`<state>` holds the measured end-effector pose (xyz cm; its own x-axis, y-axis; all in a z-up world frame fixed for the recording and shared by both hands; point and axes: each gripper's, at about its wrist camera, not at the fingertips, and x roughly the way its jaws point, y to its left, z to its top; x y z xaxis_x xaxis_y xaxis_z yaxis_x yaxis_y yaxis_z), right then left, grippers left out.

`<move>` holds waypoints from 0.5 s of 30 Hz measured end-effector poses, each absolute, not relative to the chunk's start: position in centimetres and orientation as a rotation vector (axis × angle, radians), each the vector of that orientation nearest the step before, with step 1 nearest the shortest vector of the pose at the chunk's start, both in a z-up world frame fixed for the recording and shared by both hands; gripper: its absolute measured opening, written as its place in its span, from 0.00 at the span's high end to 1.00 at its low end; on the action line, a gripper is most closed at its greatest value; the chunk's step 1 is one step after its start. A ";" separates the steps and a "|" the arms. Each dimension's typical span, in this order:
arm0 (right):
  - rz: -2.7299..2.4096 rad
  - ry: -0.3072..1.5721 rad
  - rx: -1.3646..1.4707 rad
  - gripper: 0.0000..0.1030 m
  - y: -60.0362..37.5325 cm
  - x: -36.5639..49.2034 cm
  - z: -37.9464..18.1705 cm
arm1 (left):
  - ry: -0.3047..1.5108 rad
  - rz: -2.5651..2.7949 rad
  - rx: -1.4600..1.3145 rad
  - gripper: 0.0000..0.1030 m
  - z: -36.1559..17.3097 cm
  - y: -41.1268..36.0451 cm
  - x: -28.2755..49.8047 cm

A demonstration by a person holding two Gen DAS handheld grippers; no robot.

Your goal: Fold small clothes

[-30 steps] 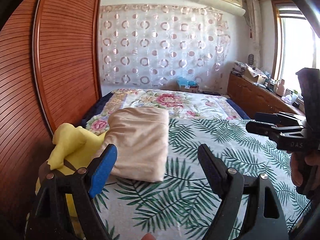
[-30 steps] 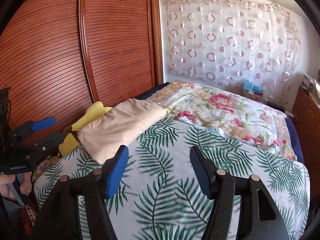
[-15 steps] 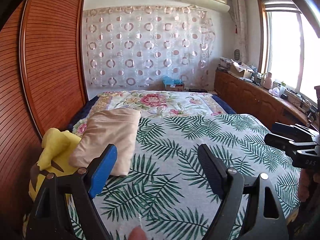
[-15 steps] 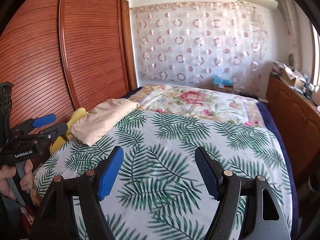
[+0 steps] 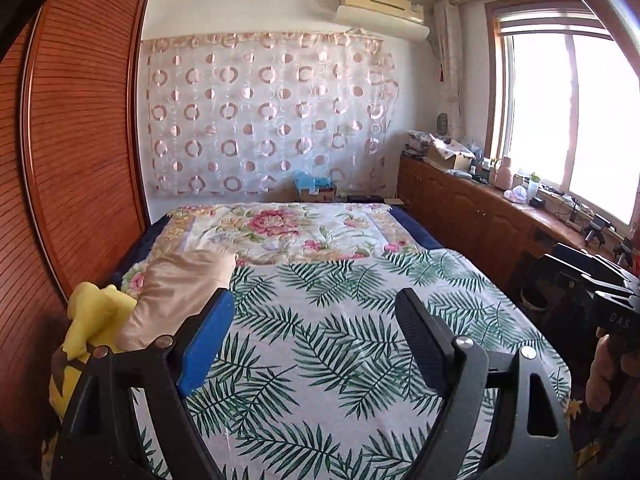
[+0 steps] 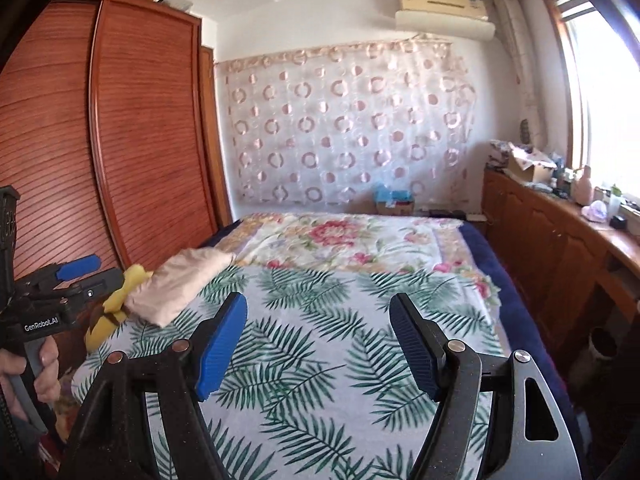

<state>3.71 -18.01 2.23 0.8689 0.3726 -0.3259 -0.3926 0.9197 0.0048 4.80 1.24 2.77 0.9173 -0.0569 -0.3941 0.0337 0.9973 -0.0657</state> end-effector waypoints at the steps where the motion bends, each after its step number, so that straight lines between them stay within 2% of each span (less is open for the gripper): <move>1: 0.391 0.315 -0.056 0.27 -18.2 3.1 2.7 | 0.399 -0.046 -0.059 0.19 3.2 1.2 4.6; 8: 0.365 0.255 -0.034 0.27 -18.8 -0.1 3.6 | 0.351 -0.029 -0.050 0.19 5.2 1.1 3.2; 15: 0.362 0.253 -0.037 0.27 -18.2 0.8 1.8 | 0.350 -0.024 -0.046 0.19 5.3 1.0 3.1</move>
<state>0.79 -18.18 1.85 0.9041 0.3457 -0.2510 -0.3549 0.9349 0.0094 3.13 1.00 5.30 0.9392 -0.0316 -0.3419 0.0156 0.9987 -0.0493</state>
